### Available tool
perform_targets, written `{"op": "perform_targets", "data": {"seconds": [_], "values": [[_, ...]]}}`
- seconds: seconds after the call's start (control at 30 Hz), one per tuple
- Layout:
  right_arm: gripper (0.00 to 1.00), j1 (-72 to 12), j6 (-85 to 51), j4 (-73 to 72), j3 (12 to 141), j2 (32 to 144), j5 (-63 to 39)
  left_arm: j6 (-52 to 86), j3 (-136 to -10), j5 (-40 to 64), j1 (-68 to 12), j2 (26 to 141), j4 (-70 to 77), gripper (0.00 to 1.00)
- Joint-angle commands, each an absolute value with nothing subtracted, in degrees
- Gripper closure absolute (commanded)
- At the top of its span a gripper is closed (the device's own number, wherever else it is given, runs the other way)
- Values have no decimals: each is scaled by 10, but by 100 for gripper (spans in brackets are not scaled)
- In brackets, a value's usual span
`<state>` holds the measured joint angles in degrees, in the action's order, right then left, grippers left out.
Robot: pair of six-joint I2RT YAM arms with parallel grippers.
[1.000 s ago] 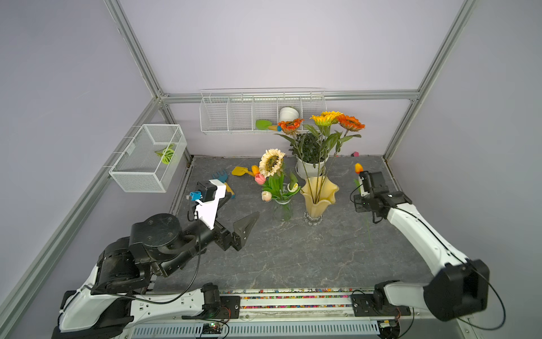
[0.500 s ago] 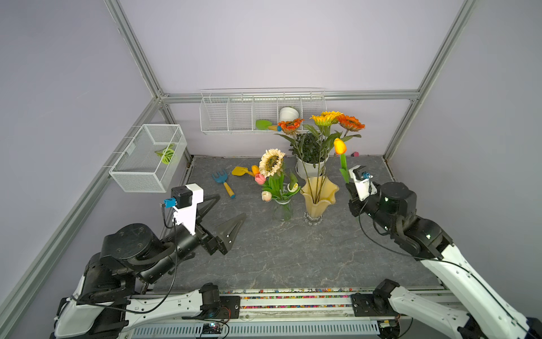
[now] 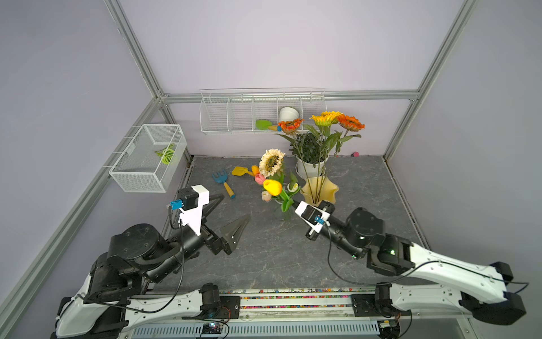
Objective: Arrange the flowers in different vases according to their variety
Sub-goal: Pick up the flower at the center of the board, then insert the flower into the vase.
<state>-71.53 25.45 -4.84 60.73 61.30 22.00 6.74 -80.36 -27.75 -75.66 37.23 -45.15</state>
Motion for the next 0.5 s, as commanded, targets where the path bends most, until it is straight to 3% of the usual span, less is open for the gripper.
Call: {"op": "perform_targets", "data": {"seconds": [0.0, 0.2, 0.47], "values": [[100, -719, 261, -228, 574, 638, 200, 55, -796, -258, -758, 354, -426, 0], [100, -718, 287, -377, 564, 714, 194, 39, -808, -245, -758, 345, -427, 0], [100, -670, 219, -412, 570, 765, 181, 22, -823, -248, -758, 354, -430, 0]]}}
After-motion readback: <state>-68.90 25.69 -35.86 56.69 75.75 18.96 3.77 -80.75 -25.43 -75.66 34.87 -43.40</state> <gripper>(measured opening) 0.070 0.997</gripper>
